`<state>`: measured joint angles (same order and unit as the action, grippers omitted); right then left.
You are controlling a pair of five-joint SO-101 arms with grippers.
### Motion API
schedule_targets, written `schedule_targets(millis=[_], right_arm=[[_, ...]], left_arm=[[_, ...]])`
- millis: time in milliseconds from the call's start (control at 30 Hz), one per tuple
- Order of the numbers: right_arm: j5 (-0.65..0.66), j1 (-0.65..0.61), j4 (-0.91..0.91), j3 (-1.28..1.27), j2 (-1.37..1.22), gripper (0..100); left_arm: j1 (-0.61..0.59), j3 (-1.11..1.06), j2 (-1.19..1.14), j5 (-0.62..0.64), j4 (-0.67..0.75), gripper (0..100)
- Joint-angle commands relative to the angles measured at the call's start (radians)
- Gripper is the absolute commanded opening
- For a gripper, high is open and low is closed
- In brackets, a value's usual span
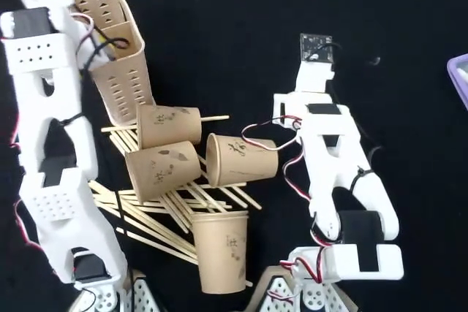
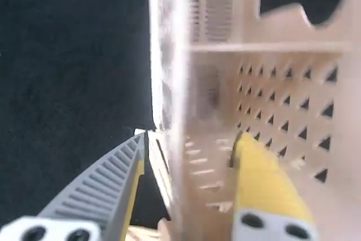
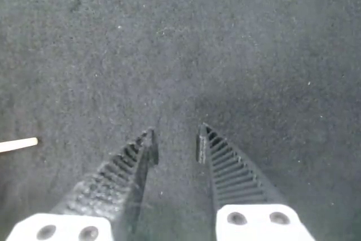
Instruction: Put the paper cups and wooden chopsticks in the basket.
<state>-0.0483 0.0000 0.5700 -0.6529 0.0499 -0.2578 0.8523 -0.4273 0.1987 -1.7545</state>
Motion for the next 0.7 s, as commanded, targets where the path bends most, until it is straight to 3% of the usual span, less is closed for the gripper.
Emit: schedule_targets(millis=[0,33,333,467,567,667], right_arm=[[-0.009,-0.018,-0.023,0.007,0.004,12.8],[-0.009,-0.018,-0.023,0.007,0.004,12.8],[-0.009,-0.018,-0.023,0.005,0.004,12.8],[-0.009,-0.018,-0.023,0.007,0.004,12.8],[-0.008,-0.018,-0.023,0.007,0.004,12.8],[-0.008,-0.018,-0.023,0.007,0.004,12.8]], left_arm=[[0.071,-0.002,0.017,-0.259,-0.002,9],[0.088,-0.002,0.017,-0.304,0.008,3],[0.142,-0.004,0.026,-0.353,0.164,3],[0.133,-0.004,0.026,-0.344,0.172,13],[0.101,0.010,0.028,-0.270,0.127,22],[0.061,0.084,0.026,-0.230,0.083,22]])
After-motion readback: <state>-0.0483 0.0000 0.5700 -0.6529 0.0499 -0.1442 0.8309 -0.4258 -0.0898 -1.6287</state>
